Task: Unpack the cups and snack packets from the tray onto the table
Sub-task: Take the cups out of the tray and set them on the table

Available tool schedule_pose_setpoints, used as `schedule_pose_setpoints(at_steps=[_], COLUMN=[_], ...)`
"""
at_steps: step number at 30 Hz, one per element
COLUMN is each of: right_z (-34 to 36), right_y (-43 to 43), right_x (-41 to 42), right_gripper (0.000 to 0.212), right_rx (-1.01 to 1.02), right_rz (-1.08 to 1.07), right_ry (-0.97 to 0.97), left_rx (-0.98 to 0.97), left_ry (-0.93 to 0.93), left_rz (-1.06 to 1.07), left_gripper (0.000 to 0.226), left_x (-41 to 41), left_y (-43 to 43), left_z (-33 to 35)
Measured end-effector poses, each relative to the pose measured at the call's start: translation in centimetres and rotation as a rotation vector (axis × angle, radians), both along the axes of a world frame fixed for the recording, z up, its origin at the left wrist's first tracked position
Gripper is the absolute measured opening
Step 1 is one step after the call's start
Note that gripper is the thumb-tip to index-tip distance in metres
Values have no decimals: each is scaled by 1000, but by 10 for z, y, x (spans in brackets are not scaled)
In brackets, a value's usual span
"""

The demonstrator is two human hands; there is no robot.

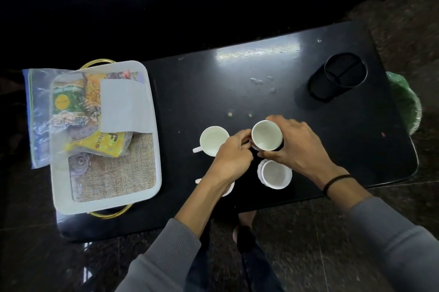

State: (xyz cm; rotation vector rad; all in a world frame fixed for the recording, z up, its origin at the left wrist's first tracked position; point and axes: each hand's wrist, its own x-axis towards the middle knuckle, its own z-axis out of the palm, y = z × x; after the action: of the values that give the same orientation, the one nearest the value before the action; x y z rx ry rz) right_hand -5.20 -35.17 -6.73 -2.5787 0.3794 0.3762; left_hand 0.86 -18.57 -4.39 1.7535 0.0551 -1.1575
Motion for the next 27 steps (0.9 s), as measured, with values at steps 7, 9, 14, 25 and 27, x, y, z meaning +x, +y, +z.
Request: schedule_pose_setpoints(at_steps=[7,9,14,25,27], right_z=[9,16,36,67,68], right_y=[1,3,9,90,112], right_x=[3,4,14,95,115], right_gripper=[96,93,81,57,54], right_rx=[18,14,26,119,134], right_rz=[14,26,48,224,269], right_ry=[12,-4,-65,-173,-181], left_rx=[17,17,-13,40,74], left_ry=[4,-1,-124,-418,-448], left_rz=[32,60,106,323,358], left_gripper=[54,49,41,24,24], left_x=[-1,-1,5,60,73], left_y=[-1,1,9,88,107], left_z=[2,5,17,41,41])
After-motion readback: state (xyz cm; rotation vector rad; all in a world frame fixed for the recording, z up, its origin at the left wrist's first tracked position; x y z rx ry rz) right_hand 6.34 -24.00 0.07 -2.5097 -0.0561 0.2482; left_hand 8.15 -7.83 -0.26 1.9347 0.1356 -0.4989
